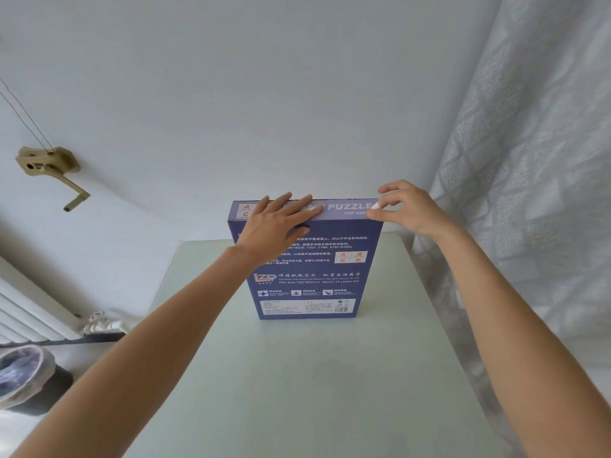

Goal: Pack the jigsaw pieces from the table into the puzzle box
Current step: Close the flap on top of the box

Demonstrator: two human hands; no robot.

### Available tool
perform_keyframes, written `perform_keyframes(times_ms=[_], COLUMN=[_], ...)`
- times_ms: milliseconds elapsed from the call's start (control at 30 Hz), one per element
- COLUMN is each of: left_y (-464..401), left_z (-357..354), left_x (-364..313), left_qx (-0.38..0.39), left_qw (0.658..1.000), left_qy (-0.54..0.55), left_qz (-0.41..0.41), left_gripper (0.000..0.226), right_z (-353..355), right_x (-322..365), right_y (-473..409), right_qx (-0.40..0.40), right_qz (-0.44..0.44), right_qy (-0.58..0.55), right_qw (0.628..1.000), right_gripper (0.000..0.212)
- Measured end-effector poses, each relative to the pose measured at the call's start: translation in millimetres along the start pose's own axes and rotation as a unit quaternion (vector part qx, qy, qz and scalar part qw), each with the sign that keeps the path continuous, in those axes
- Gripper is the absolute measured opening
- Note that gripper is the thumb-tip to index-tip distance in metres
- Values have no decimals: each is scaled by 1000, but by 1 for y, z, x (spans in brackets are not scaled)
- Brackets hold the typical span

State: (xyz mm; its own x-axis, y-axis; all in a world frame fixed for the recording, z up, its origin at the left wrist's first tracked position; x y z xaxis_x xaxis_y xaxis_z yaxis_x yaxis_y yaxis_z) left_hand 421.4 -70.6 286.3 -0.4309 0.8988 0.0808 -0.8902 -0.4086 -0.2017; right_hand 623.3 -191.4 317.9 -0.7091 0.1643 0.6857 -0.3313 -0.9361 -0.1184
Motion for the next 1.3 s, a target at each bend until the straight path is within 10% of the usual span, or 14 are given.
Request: perform_keyframes(times_ms=[133, 267, 467, 700, 1133, 1300], left_y=[7, 16, 36, 66, 151, 184], left_z=[4, 14, 18, -14, -107, -141], left_x=[-5, 9, 13, 3, -59, -51], left_qx=[-36, -7, -15, -127, 31, 134], left_qw=[999, 999, 1000, 991, 997, 963], left_qy=[1, 26, -4, 16, 69, 170], left_qz=[-23, -22, 0, 27, -19, 161], left_gripper=[48, 71, 73, 78, 76, 71], right_z=[-16, -36, -37, -64, -189, -228], right_x=[-15, -31, -11, -21, -94, -115], right_y=[8, 30, 44, 57, 142, 183], right_qx=[-40, 81, 71, 6, 11, 27], right_qz=[-48, -142, -38, -8, -268, -295], right_qy=[-161, -299, -341, -334, -319, -302], right_qw=[985, 940, 937, 943, 909, 906], right_gripper=[22, 53, 18, 38, 39, 54])
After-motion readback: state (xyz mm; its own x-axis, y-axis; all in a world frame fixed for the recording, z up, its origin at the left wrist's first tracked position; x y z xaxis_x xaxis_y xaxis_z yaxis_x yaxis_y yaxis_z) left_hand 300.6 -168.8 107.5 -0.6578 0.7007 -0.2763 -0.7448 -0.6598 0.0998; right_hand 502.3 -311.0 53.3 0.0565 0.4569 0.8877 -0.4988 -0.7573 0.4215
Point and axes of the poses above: each hand's wrist, its own y-axis away from the middle knuckle, its own z-axis out of the back of the hand, x = y × z, the point moved 6 cm from there along -y, towards the middle knuckle, and after that the axes turned 5 degrees about x, right-handed, at the moved point
